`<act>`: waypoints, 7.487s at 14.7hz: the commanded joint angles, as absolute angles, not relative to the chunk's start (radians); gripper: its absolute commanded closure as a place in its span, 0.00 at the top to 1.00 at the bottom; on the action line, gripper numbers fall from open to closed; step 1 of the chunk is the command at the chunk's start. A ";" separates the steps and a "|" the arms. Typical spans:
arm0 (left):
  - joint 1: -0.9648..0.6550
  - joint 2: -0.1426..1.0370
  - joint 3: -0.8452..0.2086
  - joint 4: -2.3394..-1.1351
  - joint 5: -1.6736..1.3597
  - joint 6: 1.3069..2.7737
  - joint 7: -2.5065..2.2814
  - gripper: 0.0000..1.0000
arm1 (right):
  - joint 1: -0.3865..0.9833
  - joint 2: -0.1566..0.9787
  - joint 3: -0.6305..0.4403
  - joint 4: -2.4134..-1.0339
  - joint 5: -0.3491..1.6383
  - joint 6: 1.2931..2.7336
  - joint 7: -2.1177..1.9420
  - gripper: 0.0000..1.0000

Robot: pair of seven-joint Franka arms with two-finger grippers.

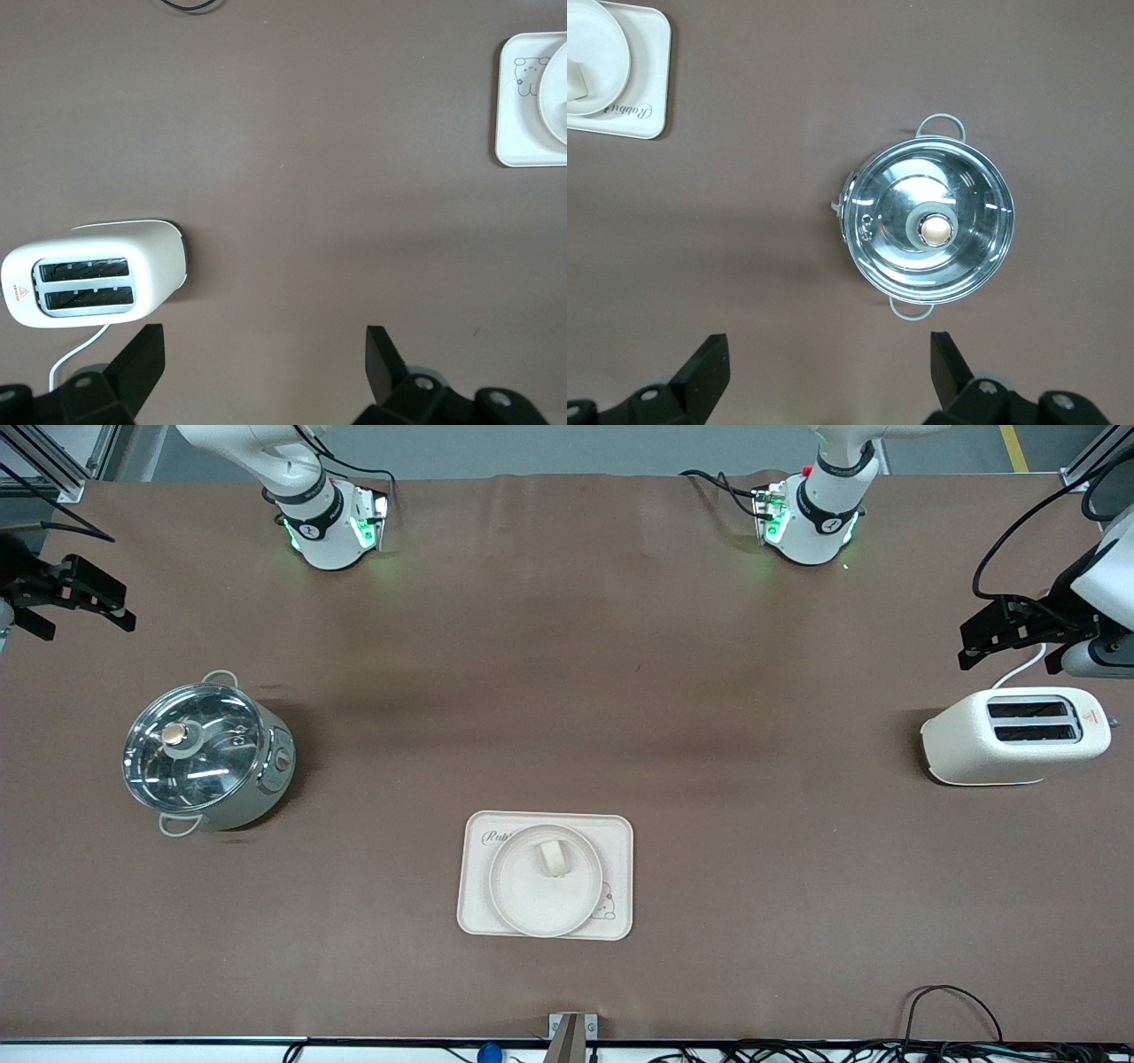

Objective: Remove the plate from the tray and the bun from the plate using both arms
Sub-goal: 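Reach the right gripper to the white plate's rim on the tray, then close the right gripper on the plate rim, then lift the plate with the bun off the tray with the right gripper, then lower the plate onto the table beside the tray, open the right gripper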

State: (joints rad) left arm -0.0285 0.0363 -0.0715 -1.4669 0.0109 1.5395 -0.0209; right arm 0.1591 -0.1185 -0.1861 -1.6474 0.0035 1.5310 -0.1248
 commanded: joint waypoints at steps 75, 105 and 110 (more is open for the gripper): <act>-0.038 0.044 -0.072 -1.456 0.008 1.545 -0.017 1.00 | 0.351 0.908 0.037 -1.123 0.531 2.096 0.179 0.00; -0.041 0.046 -0.072 -1.456 0.009 1.545 -0.017 1.00 | 0.557 0.746 0.021 -1.548 0.324 2.148 0.202 0.60; -0.041 0.045 -0.072 -1.457 0.009 1.545 -0.018 1.00 | 0.497 0.680 0.020 -1.513 0.325 2.056 0.199 1.00</act>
State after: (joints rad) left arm -0.0384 0.0425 -0.0725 -1.4667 0.0109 1.5455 -0.0205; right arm 0.5359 0.7571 0.0108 -1.4945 0.3313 2.1148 0.1917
